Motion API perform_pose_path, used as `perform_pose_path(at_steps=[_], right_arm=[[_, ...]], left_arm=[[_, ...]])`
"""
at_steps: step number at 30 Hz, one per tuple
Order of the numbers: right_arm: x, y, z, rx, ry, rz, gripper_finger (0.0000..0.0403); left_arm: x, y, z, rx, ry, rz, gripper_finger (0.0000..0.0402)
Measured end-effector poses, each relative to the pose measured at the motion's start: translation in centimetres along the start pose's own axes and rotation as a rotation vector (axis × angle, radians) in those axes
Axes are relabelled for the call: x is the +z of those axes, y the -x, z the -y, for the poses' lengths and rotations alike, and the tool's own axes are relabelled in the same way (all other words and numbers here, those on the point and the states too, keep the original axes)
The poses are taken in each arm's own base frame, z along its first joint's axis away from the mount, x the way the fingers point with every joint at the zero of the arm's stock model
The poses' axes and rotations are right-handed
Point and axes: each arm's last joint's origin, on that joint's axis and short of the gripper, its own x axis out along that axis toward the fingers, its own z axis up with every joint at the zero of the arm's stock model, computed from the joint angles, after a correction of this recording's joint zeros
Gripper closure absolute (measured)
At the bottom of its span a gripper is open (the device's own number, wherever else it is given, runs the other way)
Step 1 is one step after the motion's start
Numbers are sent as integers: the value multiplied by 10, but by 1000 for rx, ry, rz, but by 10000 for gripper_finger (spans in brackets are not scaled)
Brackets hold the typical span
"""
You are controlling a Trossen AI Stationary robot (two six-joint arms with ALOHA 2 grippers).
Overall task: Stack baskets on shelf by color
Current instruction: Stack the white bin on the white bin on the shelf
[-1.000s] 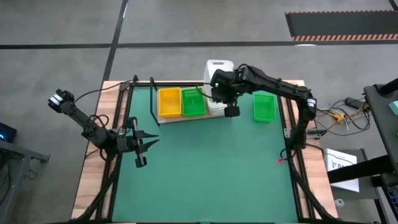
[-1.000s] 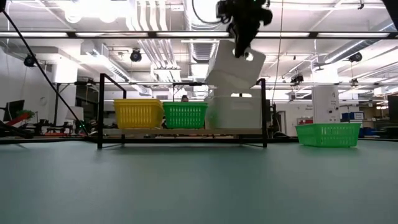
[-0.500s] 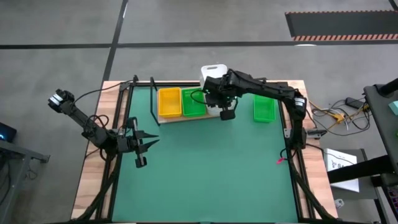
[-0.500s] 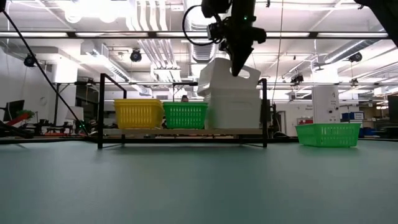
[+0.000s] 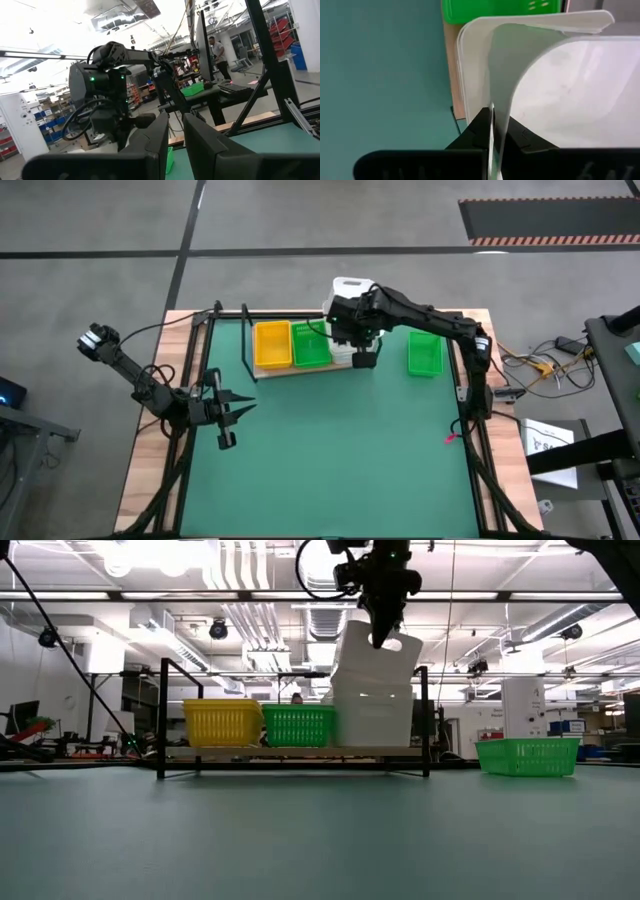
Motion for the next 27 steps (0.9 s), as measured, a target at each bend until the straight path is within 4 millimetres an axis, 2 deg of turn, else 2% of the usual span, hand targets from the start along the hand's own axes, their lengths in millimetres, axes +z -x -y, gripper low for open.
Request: perform_pose_path(at_steps=[16, 27], right_arm=[[3, -18, -3, 16, 1, -13, 394], [13, -43, -4, 35, 9, -57, 391]], left_arm=[[0, 0, 0, 0, 0, 0, 357], [0, 0, 0, 0, 0, 0, 357]])
